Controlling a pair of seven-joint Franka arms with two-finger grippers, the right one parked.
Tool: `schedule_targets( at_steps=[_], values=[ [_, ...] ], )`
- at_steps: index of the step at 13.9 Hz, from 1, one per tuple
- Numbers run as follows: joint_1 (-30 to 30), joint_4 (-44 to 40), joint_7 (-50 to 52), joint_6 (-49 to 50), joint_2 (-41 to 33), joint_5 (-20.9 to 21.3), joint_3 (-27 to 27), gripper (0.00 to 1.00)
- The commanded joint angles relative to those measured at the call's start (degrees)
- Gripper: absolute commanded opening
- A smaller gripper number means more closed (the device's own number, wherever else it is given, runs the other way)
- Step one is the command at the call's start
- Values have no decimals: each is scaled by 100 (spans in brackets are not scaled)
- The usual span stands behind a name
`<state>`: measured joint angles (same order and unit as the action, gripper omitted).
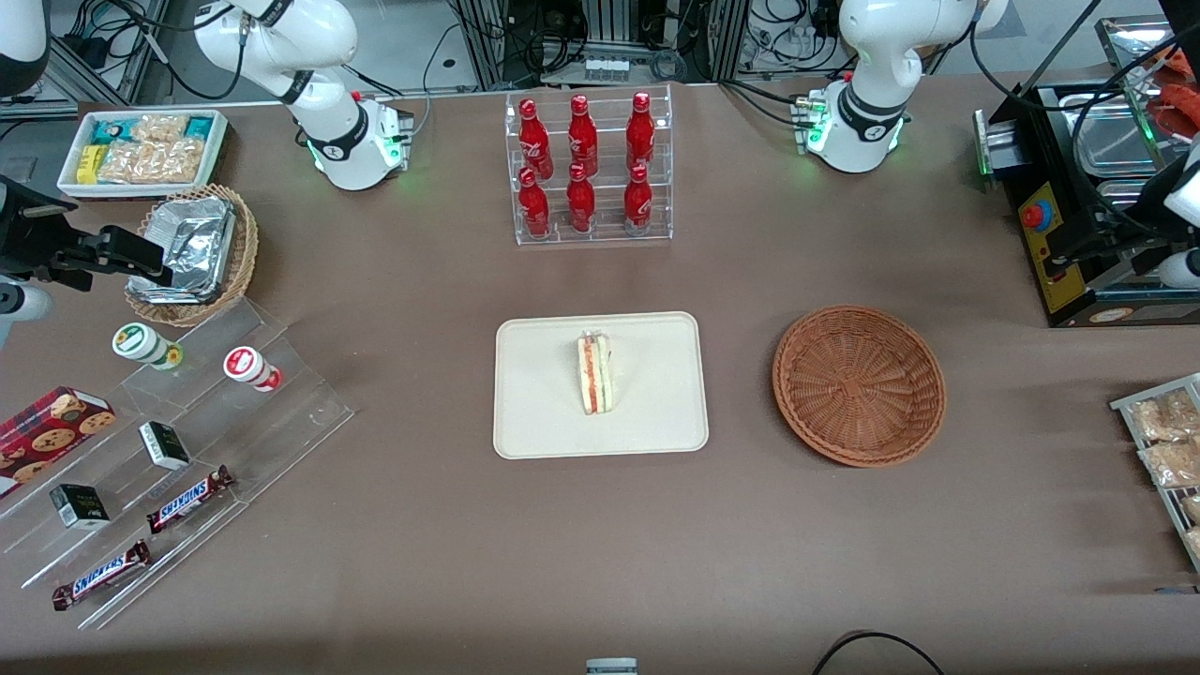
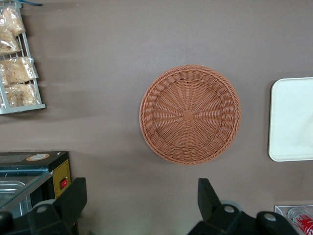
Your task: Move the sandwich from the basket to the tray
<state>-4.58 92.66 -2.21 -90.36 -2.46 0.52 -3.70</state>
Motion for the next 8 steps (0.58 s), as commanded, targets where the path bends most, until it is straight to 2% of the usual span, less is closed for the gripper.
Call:
schedule_targets(
  at_steps=[1,8],
  values=[
    [71,-116,-113,27,26,0,1,100],
    [518,-99,211,36,35,36,132,100]
  ],
)
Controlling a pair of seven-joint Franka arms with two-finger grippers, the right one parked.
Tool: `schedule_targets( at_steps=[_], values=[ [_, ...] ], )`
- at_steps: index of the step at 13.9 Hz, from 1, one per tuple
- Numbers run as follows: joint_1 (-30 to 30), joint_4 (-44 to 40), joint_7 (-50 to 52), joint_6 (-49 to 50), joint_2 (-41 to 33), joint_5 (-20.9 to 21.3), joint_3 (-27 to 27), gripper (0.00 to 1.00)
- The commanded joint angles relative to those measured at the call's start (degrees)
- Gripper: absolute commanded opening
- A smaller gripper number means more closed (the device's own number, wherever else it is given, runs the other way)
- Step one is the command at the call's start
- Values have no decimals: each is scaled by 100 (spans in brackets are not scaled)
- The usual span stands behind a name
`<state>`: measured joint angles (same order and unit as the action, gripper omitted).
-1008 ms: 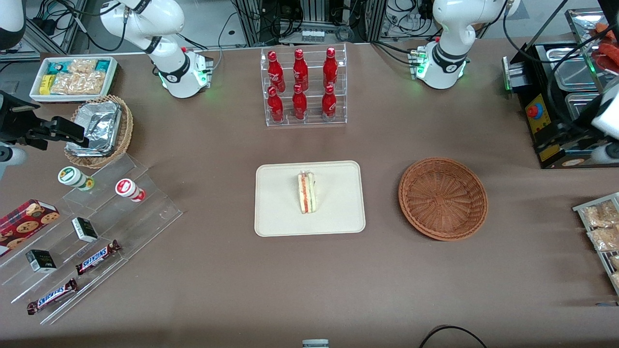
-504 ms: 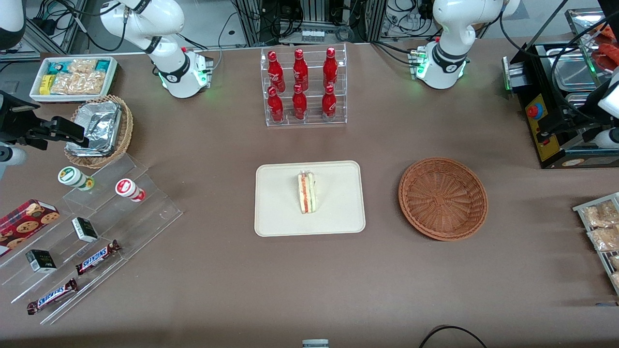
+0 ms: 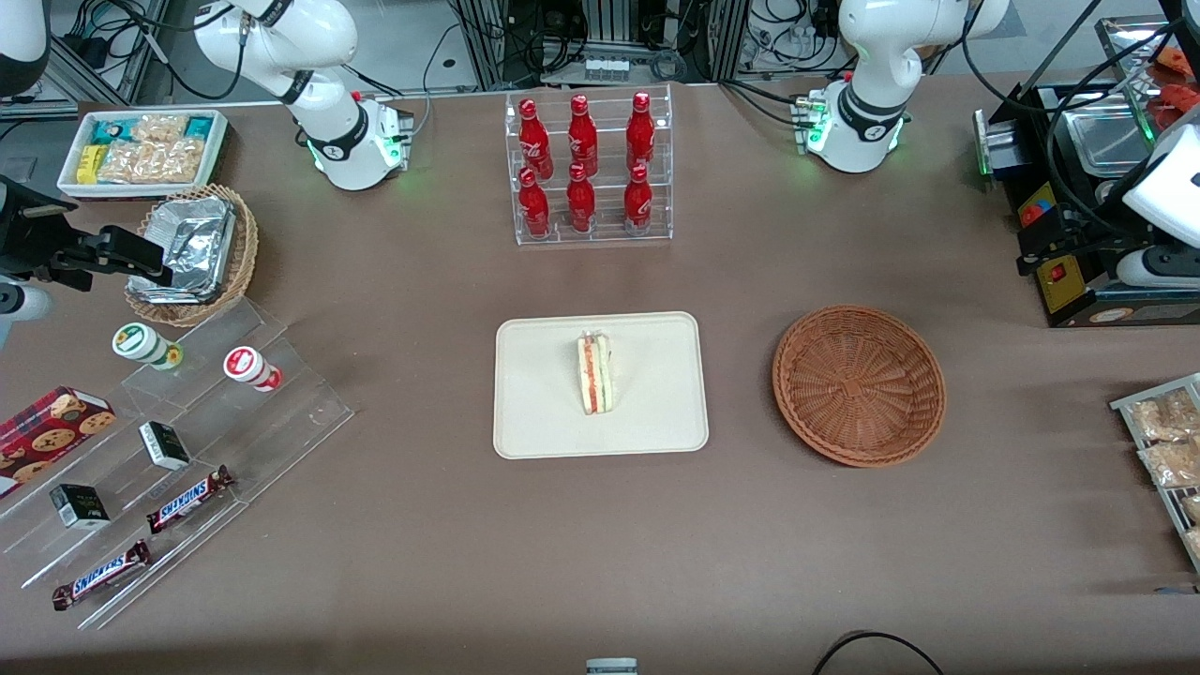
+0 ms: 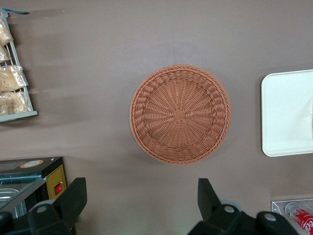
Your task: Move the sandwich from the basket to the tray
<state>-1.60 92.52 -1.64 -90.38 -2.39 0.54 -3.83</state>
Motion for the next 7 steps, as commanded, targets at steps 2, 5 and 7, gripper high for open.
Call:
schedule_targets(
  at_steps=[2,5,7],
  values=[
    [555,-85,199,56,19,34,487,100],
    [713,-68,322,56,10,26,620,100],
    [758,-41,313,74,2,26,691,100]
  ],
)
